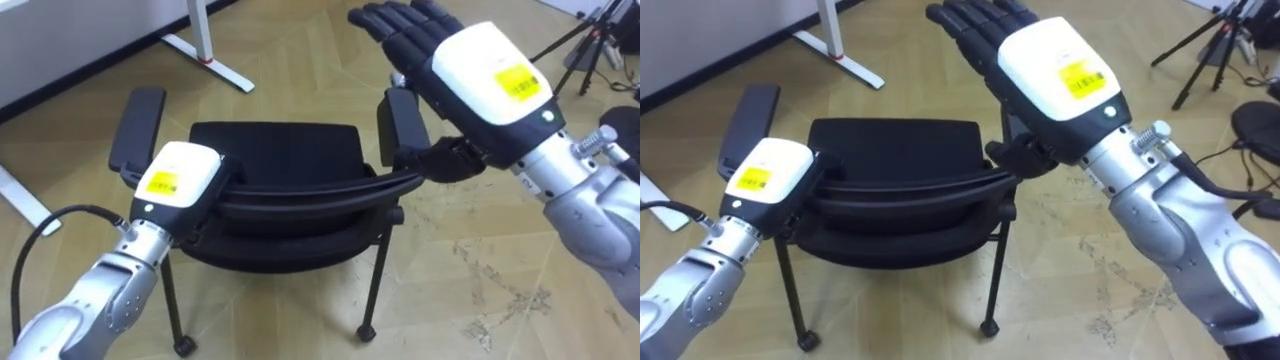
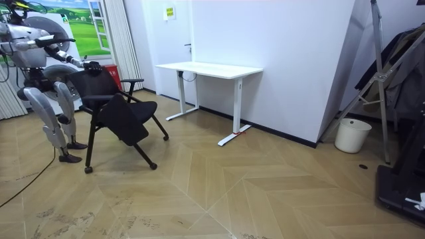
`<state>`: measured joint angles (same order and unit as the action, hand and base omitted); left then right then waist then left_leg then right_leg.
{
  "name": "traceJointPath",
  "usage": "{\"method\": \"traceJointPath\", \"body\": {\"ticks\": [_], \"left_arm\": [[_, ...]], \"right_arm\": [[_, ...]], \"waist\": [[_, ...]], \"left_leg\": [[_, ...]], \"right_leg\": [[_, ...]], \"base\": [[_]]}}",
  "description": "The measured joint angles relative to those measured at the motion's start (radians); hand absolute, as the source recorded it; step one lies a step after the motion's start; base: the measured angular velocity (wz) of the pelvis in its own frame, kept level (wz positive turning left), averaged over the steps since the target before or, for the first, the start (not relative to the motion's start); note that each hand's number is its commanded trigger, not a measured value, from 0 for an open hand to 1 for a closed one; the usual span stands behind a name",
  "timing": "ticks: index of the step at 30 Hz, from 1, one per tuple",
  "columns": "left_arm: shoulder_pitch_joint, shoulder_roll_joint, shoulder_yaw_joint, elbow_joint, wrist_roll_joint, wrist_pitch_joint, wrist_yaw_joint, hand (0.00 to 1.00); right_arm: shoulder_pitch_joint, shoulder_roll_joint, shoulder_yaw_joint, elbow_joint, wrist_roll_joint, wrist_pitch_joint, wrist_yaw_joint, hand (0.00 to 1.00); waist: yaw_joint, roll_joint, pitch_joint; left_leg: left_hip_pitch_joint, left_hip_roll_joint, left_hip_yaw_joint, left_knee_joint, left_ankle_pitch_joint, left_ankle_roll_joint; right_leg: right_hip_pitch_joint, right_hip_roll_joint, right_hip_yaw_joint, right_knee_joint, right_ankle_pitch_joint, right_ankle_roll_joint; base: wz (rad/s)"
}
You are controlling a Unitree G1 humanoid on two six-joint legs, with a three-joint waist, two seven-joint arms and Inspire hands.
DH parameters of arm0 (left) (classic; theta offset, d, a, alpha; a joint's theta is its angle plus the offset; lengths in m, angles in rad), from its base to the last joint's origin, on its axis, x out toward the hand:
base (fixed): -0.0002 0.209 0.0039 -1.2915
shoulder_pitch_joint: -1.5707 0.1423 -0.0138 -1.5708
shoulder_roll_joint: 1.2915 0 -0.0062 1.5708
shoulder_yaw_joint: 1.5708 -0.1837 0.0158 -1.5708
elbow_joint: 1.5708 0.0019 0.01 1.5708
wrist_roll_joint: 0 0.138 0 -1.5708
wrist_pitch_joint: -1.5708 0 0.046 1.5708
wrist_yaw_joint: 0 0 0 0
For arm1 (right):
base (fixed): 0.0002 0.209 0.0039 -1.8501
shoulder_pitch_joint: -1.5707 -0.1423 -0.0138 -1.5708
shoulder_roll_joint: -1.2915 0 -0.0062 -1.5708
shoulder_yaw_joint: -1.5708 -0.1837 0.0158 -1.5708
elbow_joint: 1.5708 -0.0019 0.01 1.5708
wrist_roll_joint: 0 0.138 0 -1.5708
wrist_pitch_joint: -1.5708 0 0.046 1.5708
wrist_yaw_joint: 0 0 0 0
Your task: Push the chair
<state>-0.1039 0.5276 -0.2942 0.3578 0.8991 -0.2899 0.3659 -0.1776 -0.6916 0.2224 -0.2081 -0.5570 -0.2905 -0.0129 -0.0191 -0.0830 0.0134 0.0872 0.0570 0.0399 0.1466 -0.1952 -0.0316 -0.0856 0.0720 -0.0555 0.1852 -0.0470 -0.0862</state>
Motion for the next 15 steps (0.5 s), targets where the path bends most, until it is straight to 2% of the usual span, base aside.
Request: {"method": "traceJointPath", "body": {"ticks": [6,10,15], "left_arm": [[0.000,-0.006,0.000,-0.001,0.000,-0.018,0.000,1.00],[0.008,-0.011,0.000,-0.001,0.000,-0.012,0.001,1.00],[0.015,-0.012,0.000,-0.001,0.000,0.004,0.000,1.00]], "right_arm": [[0.000,0.000,-0.001,0.000,0.206,0.007,0.137,0.00],[0.000,0.000,-0.001,0.012,0.324,0.037,0.222,0.00],[0.001,0.000,-0.001,0.021,0.387,0.077,0.300,0.00]], "waist": [[0.000,0.012,0.0013],[-0.001,0.024,0.0016],[-0.007,0.025,0.0026]], "left_leg": [[-0.004,0.000,0.001,0.005,0.000,0.000],[0.002,-0.001,0.005,0.004,0.000,0.000],[0.014,-0.001,0.011,0.001,0.000,0.000]], "right_leg": [[0.000,-0.002,0.001,-0.001,-0.004,0.000],[0.004,-0.003,0.001,-0.001,-0.004,0.000],[0.014,-0.002,0.000,0.001,-0.008,0.001]], "base": [[0.02],[-0.02],[-0.01]]}}
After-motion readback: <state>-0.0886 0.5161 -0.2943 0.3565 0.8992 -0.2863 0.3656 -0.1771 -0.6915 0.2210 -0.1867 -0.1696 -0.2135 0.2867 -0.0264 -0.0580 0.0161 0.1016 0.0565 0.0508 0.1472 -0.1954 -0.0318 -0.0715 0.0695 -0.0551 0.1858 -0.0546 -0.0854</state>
